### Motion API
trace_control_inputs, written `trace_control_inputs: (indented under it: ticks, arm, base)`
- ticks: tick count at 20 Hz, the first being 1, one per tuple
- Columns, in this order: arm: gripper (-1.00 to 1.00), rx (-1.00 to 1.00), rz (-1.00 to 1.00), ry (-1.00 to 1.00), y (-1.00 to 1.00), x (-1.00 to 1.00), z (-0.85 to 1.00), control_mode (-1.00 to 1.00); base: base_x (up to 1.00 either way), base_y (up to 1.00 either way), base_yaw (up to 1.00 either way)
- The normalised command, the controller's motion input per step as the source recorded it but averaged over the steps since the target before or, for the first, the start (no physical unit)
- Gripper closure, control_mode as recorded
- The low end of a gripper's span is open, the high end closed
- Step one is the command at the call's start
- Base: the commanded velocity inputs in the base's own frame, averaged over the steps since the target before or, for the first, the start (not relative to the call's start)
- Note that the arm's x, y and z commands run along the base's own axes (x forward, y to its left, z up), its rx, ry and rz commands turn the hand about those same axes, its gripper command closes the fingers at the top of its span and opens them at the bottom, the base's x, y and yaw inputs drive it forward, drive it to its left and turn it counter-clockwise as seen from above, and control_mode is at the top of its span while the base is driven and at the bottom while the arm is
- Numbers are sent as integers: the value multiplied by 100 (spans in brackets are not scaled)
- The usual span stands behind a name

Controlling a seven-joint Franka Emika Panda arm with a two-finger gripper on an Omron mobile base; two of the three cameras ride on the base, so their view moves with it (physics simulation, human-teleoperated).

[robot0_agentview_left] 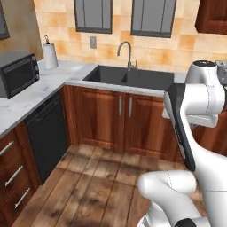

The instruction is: Take the fish from the fridge and place it on the digital scale on the counter by the fridge. Wait a few seconds for a reading, then move it to the plate on the dining counter.

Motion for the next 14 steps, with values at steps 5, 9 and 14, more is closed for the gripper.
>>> trace_control_inputs:
  ticks: [5,9,14]
  arm:
    - [100,0,0,0,0,0,0,100]
    - [100,0,0,0,0,0,0,100]
    - [100,0,0,0,0,0,0,100]
  base:
    - [100,-2,63]
    - [99,0,67]
    - [91,0,70]
